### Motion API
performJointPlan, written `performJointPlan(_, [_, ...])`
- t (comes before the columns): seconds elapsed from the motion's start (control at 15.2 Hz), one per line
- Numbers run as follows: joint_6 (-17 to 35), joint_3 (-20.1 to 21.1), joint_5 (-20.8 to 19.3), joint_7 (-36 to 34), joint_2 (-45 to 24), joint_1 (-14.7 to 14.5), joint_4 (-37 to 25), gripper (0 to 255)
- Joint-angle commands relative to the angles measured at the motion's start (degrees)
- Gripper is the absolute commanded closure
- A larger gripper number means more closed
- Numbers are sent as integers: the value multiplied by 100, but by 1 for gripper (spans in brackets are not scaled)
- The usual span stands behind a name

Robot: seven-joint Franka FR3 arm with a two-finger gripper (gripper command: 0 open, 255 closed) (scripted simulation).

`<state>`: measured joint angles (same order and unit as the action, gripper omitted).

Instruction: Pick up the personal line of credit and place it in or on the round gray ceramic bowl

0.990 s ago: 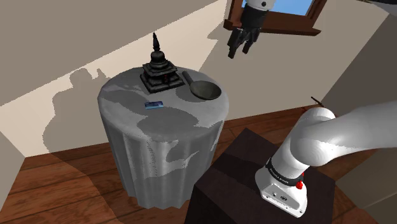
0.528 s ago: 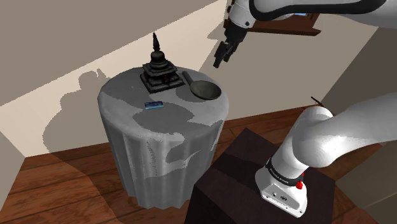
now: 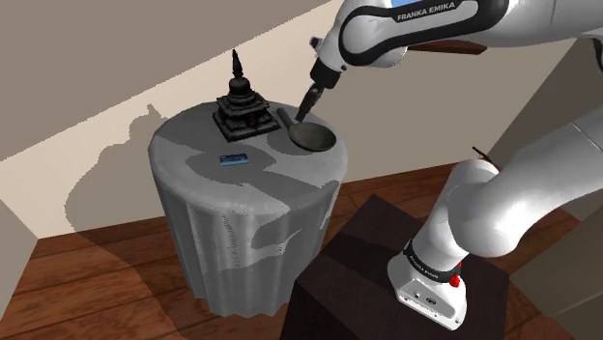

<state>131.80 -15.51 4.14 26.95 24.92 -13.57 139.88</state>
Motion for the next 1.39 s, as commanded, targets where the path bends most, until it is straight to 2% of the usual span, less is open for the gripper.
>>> performJointPlan(0.0, [367, -207, 321, 595, -345, -285, -60, 0])
performJointPlan(0.26, [944, -602, 1219, 1914, -1094, -906, -274, 0])
performJointPlan(0.46, [1188, -836, 2107, 3054, -1687, -1342, -541, 0])
performJointPlan(0.66, [1249, -920, 3083, 4241, -2292, -1630, -890, 0])
performJointPlan(0.86, [1169, -834, 3978, 5344, -2877, -1735, -1290, 0])
performJointPlan(1.06, [1019, -628, 4691, 6291, -3414, -1714, -1709, 0])
performJointPlan(1.32, [1082, -493, 5001, 6566, -3718, -1695, -1871, 0])
